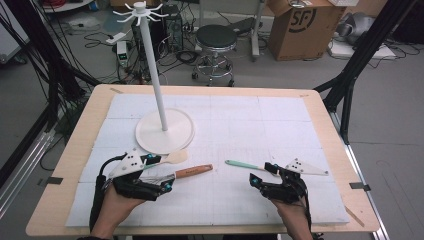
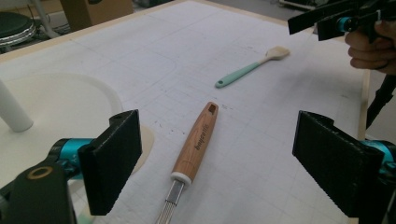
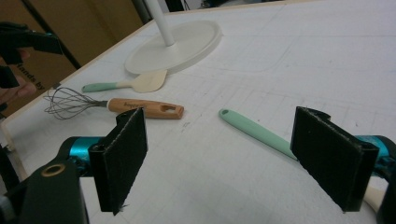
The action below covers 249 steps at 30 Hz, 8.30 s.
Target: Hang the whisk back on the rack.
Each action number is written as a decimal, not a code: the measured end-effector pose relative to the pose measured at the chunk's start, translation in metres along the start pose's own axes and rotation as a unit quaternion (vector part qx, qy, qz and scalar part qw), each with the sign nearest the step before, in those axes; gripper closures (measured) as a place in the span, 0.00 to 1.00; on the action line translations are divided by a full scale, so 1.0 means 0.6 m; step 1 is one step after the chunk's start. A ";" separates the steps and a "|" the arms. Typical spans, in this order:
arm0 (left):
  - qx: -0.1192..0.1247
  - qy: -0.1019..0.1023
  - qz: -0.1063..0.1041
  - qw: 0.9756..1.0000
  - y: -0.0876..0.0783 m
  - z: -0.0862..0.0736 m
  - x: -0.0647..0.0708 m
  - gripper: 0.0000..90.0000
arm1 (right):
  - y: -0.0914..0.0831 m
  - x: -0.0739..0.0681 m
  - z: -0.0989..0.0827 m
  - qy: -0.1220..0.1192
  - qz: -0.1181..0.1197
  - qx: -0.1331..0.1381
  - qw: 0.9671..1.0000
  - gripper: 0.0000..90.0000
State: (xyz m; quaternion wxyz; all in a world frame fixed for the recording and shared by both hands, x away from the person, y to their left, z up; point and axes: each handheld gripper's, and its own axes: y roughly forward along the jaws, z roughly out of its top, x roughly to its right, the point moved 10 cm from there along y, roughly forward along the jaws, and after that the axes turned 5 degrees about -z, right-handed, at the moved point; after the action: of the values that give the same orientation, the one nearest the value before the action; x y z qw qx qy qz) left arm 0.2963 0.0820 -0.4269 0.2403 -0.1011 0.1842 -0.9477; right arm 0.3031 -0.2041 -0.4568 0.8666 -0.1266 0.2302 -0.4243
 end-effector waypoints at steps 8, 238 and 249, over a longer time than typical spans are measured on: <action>-0.034 -0.005 0.000 0.999 0.017 0.006 -0.020 0.21 | -0.002 0.005 0.001 0.003 0.000 0.004 1.000 0.20; 0.389 -0.100 0.085 0.912 -0.085 0.319 -0.229 0.76 | -0.010 0.032 0.009 0.017 -0.016 0.034 0.999 0.22; 0.401 -0.100 0.083 0.907 -0.093 0.318 -0.233 0.52 | -0.010 0.038 0.006 0.020 -0.020 0.032 0.999 0.22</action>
State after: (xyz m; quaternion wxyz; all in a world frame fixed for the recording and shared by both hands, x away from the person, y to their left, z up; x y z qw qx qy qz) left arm 0.4470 0.1391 -0.2452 0.3551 -0.0751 -0.2285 -0.9033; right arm 0.3129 -0.2257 -0.4575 0.8567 -0.0954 0.2312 -0.4512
